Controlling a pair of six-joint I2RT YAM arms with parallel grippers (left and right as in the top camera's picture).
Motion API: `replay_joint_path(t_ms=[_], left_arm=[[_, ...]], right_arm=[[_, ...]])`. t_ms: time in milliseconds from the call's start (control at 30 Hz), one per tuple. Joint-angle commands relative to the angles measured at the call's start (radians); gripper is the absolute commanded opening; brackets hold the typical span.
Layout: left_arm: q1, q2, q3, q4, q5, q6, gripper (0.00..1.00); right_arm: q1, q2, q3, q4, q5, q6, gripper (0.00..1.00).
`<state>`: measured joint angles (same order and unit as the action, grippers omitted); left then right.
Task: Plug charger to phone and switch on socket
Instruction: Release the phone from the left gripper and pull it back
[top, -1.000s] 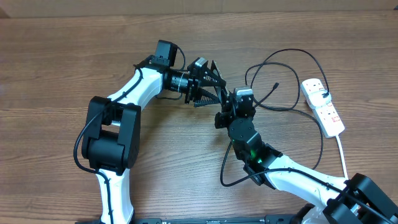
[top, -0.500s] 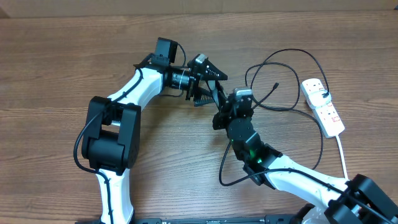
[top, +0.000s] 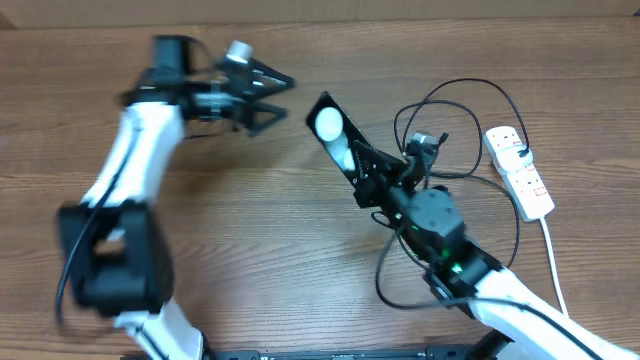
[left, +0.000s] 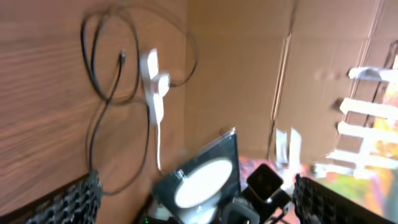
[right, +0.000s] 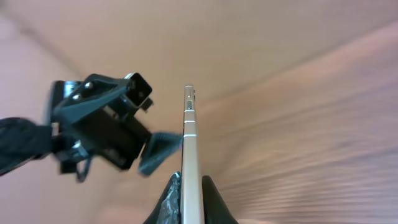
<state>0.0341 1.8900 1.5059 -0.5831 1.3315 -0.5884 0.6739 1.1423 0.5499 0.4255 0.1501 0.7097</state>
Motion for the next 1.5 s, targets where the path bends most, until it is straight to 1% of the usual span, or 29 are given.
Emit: replay_joint_path(t_ms=[0, 33, 100, 200, 300, 467, 533, 567, 667, 733, 800, 867, 967, 1033, 1133, 1167, 1200, 1233, 1333, 1400, 1433, 1467], left_arm=[[0.105, -0.183, 0.029, -0.146, -0.087, 0.243, 1.0], [0.14, -0.222, 0.029, -0.217, -0.114, 0.291, 1.0], [0.203, -0.291, 0.029, -0.349, -0.165, 0.379, 1.0], [0.291, -0.388, 0.029, -0.547, -0.232, 0.523, 1.0], [0.364, -0.47, 0.029, -0.708, -0.27, 0.644, 1.0], [0.486, -0.615, 0.028, -1.002, -0.265, 0.867, 1.0], [0.533, -0.687, 0.028, -1.1, -0.266, 0.957, 1.0], [0.56, -0.731, 0.022, -1.107, -0.271, 0.959, 1.0], [0.645, -0.87, -0.006, -1.107, -0.278, 0.919, 1.0], [0.713, -0.966, -0.031, -1.106, -0.28, 0.876, 1.0], [0.764, -1.037, -0.066, -1.106, -0.317, 0.836, 1.0], [0.811, -1.099, -0.135, -1.103, -0.379, 0.81, 1.0], [0.848, -1.135, -0.284, -1.056, -0.371, 0.765, 1.0], [0.851, -1.13, -0.414, -0.975, -0.27, 0.727, 0.99], [0.848, -1.09, -0.649, -0.758, 0.046, 0.665, 1.0], [0.847, -1.065, -0.726, -0.666, 0.127, 0.621, 1.0], [0.845, -1.039, -0.786, -0.593, 0.158, 0.561, 1.0], [0.835, -1.004, -0.845, -0.521, 0.161, 0.497, 0.99], [0.767, -0.894, -0.94, -0.386, 0.157, 0.45, 1.0], [0.701, -0.826, -0.943, -0.332, 0.123, 0.433, 0.99], [0.668, -0.8, -0.938, -0.29, 0.098, 0.401, 1.0], [0.624, -0.772, -0.933, -0.217, 0.06, 0.334, 1.0]], right_arm=[[-0.002, -0.108, 0.024, 0.006, -0.251, 0.053, 0.04], [-0.001, -0.128, 0.024, 0.005, -0.282, 0.059, 0.04], [-0.001, -0.146, 0.024, 0.001, -0.304, 0.133, 0.04], [-0.001, -0.132, 0.024, -0.068, -0.273, 0.344, 0.04], [-0.001, -0.072, 0.024, -0.135, -0.254, 0.532, 0.04], [-0.002, 0.08, 0.024, -0.058, -0.33, 0.755, 0.04], [-0.002, 0.126, 0.024, -0.003, -0.36, 0.787, 0.04], [-0.002, 0.146, 0.024, 0.029, -0.378, 0.787, 0.04], [-0.002, 0.168, 0.024, 0.093, -0.419, 0.787, 0.04], [-0.002, 0.167, 0.024, 0.113, -0.443, 0.786, 0.04], [-0.002, 0.167, 0.024, 0.112, -0.465, 0.786, 0.04], [-0.011, 0.167, 0.024, 0.113, -0.505, 0.786, 0.04], [-0.052, 0.168, 0.024, 0.111, -0.597, 0.782, 0.04], [-0.101, 0.167, 0.024, 0.103, -0.665, 0.779, 0.04], [-0.189, 0.168, 0.024, 0.089, -0.741, 0.778, 0.04], [-0.214, 0.168, 0.024, 0.089, -0.753, 0.778, 0.04], [-0.237, 0.168, 0.024, 0.088, -0.758, 0.778, 0.04], [-0.256, 0.168, 0.024, 0.088, -0.758, 0.776, 0.04], [-0.291, 0.168, 0.024, 0.085, -0.755, 0.737, 0.04], [-0.297, 0.168, 0.024, 0.067, -0.75, 0.721, 0.04], [-0.297, 0.168, 0.024, 0.052, -0.743, 0.721, 0.04], [-0.297, 0.168, 0.024, 0.034, -0.735, 0.721, 0.04]])
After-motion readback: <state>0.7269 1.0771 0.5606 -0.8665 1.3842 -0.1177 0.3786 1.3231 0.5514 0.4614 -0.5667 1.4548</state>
